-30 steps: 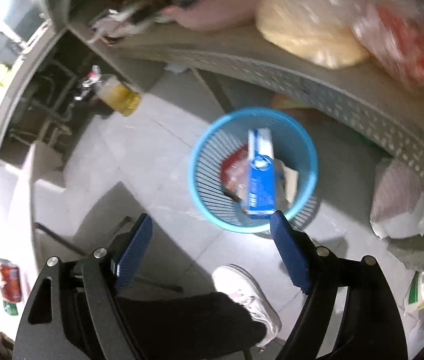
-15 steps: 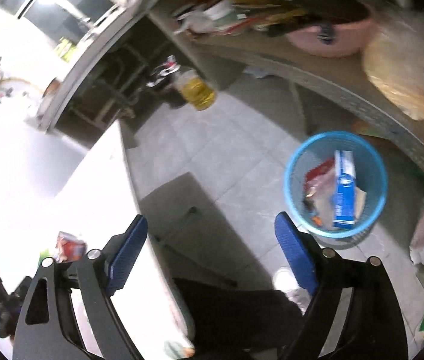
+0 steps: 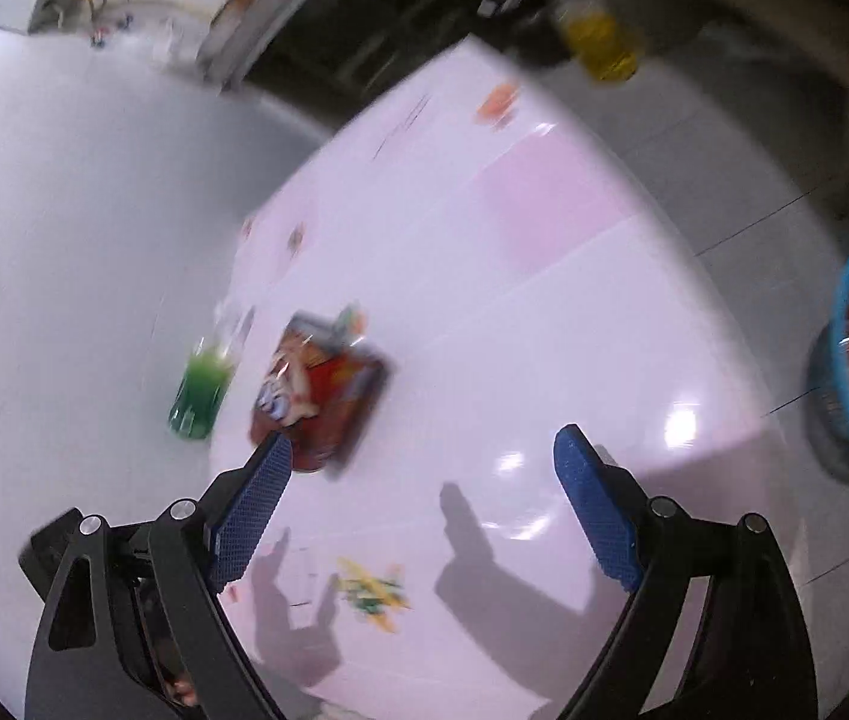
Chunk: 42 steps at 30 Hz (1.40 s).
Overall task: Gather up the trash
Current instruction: 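Move both tools back over the table, then grasp the red cartoon-printed can with the right tool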
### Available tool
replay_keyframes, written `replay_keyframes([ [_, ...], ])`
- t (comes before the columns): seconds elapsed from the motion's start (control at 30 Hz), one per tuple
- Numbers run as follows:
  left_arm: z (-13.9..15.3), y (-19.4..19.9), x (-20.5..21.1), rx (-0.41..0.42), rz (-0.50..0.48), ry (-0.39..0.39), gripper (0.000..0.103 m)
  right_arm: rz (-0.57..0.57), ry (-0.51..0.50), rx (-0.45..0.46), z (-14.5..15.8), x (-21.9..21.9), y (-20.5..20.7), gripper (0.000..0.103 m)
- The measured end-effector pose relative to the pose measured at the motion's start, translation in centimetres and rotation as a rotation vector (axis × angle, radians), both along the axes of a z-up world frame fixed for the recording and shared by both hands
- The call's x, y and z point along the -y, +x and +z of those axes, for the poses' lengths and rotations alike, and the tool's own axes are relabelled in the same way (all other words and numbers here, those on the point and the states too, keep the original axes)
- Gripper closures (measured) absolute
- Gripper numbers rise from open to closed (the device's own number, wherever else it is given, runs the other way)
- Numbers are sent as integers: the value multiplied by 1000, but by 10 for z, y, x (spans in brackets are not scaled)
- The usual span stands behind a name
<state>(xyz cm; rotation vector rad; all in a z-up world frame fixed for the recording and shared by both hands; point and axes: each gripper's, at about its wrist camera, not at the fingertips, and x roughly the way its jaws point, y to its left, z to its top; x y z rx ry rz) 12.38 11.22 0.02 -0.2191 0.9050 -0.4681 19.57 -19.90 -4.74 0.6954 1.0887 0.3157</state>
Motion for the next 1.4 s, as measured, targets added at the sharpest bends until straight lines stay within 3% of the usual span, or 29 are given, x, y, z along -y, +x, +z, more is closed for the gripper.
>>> replay_keyframes([
  [0.1,-3,-6,-18,2,41,2,24,49,18,-42,-2,-32,19,17],
  [0.23,-6,-15,-38,10,82,6,24,74,-102,5,10,-58,25,17],
  [0.37,-11,-19,-54,-1,112,-8,24,199,-398,247,42,-96,14,14],
  [0.53,-15,-25,-67,-1,133,-47,24,455,-588,453,53,-153,7,7],
  [0.7,-17,-29,-73,3,137,-60,24,581,-815,470,34,-193,23,7],
  [0.8,-17,-31,-75,-1,140,-68,24,605,-877,459,23,-202,31,7],
  [1.07,-20,-33,-77,-6,137,-80,24,551,-823,401,13,-192,46,7],
  [1.13,-21,-33,-75,-8,134,-83,24,556,-803,384,11,-192,48,12],
  [1.3,-21,-32,-65,-2,119,-71,24,531,-687,347,12,-181,52,12],
  [1.4,-20,-31,-59,12,107,-50,24,515,-526,301,15,-170,52,13],
])
